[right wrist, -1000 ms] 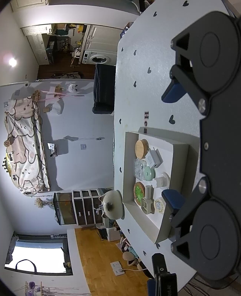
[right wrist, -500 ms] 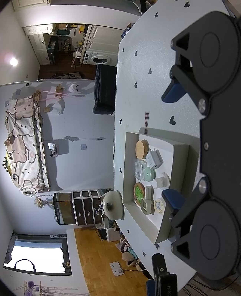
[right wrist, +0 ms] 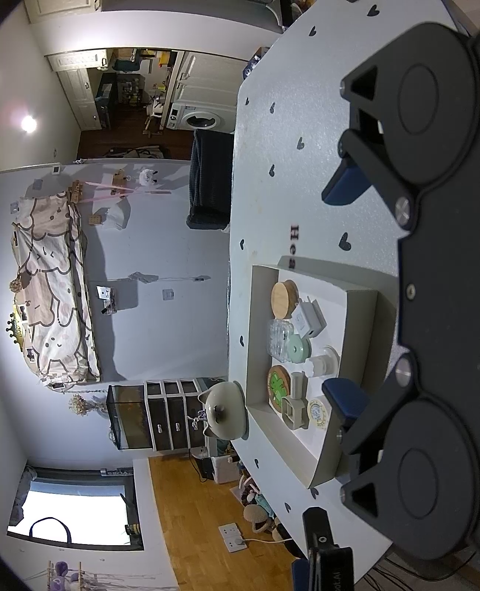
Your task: Organize rigid objects
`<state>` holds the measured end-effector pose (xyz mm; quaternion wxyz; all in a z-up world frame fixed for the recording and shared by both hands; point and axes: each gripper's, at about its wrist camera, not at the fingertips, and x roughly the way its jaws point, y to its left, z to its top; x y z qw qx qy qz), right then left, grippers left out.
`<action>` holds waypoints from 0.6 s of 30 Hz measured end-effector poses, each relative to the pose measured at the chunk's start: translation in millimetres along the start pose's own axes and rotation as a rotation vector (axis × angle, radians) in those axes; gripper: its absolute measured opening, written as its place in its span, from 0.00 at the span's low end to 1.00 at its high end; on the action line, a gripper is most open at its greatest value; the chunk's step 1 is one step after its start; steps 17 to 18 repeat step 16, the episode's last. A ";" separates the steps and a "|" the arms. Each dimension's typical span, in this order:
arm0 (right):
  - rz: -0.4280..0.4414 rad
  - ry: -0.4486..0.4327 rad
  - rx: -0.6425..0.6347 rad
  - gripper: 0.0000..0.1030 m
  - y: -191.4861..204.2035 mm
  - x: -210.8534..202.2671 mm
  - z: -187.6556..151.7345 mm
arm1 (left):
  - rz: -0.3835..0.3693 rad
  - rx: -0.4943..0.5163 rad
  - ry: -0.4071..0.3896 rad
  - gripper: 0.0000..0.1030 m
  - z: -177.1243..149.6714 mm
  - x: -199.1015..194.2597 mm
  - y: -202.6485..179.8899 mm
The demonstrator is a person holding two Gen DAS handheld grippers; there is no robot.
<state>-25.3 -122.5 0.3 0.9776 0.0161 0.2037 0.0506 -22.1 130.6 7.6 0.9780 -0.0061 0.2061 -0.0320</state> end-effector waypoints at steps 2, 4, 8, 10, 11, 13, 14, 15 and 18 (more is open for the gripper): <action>0.001 0.000 0.000 0.98 0.3 -0.1 0.0 | -0.001 0.002 -0.002 1.00 0.5 -0.8 -1.5; 0.000 0.000 -0.002 0.98 0.4 -0.6 0.4 | -0.004 0.004 -0.003 1.00 1.5 -1.8 -3.1; 0.000 0.000 -0.002 0.98 0.0 -0.8 0.6 | -0.008 0.004 -0.003 1.00 1.7 -2.6 -4.4; 0.000 0.000 -0.001 0.98 0.5 -1.1 0.6 | -0.008 0.002 -0.003 1.00 1.4 -3.1 -4.9; 0.000 0.001 -0.001 0.98 0.3 -1.2 0.7 | -0.008 0.003 -0.003 1.00 1.2 -3.0 -4.8; 0.000 0.000 -0.001 0.98 1.0 -0.9 0.5 | -0.007 0.000 -0.001 1.00 1.2 -3.0 -5.0; -0.001 0.001 -0.001 0.98 0.5 -1.2 0.7 | -0.006 -0.001 0.000 1.00 1.2 -3.0 -5.1; -0.001 0.001 0.000 0.98 0.4 -1.8 0.8 | -0.007 -0.001 -0.001 1.00 0.8 -2.8 -4.3; -0.001 0.002 -0.001 0.98 0.5 -1.4 0.5 | -0.007 -0.001 -0.001 1.00 0.8 -2.8 -4.3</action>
